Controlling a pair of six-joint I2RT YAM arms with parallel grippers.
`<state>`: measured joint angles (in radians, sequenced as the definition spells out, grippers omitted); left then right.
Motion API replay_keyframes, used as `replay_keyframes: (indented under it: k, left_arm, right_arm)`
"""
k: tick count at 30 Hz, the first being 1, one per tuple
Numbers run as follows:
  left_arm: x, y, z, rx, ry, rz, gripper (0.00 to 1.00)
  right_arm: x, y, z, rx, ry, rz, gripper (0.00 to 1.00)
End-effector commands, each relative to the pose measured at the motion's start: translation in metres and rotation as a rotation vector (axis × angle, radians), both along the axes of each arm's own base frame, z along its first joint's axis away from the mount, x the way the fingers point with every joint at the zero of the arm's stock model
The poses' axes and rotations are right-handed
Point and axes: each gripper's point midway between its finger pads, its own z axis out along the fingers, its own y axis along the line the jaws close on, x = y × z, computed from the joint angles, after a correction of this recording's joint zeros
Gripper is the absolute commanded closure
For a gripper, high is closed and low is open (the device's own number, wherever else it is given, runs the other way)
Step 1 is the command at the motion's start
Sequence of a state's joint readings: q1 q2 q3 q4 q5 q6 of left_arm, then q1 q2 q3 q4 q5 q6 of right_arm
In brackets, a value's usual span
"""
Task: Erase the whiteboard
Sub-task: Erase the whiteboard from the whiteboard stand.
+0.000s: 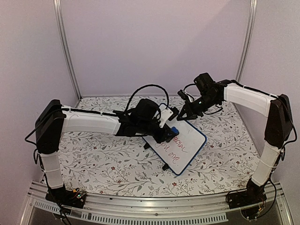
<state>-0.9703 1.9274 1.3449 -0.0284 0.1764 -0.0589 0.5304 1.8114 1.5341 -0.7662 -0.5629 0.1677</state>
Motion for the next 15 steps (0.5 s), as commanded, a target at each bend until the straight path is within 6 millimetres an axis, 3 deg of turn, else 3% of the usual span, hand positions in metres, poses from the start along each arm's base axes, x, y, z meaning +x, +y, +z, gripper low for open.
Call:
replay_keyframes:
  k: [1, 7, 15]
  left_arm:
    - [-0.003, -0.009, -0.023, 0.049, 0.027, -0.021, 1.0]
    - [-0.009, -0.004, -0.051, 0.117, 0.055, 0.002, 1.0]
    - [-0.025, 0.001, -0.061, 0.122, 0.089, -0.007, 1.0]
  right_arm:
    - [-0.025, -0.003, -0.032, -0.097, 0.091, 0.036, 1.0]
    - [-0.025, -0.003, -0.032, -0.095, 0.088, 0.037, 1.0]
    - [-0.026, -0.004, -0.031, -0.097, 0.088, 0.036, 1.0]
